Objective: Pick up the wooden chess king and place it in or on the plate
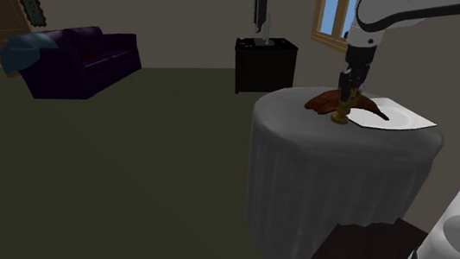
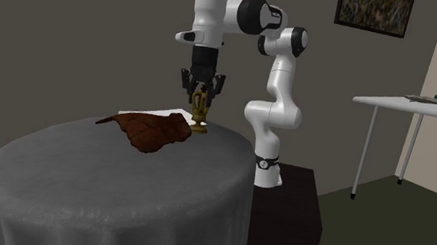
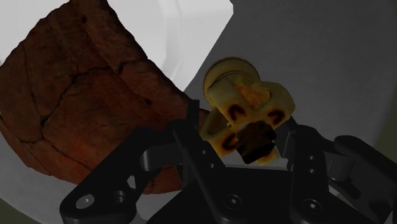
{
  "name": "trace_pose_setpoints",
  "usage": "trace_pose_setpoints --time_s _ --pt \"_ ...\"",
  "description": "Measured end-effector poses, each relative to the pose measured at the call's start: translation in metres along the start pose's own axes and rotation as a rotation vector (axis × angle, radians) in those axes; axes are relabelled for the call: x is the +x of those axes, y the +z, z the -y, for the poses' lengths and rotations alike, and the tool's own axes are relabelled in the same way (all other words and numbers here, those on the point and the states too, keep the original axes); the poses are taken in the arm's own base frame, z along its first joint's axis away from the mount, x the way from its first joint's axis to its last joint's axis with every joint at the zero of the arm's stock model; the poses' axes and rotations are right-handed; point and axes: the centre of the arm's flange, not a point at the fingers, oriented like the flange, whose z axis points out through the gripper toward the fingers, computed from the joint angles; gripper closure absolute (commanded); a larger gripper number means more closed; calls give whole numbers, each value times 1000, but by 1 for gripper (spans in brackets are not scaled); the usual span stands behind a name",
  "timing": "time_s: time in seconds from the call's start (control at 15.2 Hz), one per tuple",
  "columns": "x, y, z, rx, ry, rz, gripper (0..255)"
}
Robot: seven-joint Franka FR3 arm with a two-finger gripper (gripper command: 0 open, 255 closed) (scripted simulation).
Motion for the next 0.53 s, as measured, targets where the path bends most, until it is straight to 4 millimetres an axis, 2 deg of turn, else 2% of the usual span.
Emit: trace_pose_setpoints --time_s 0.53 --pt "1 -42 -3 0 0 0 255"
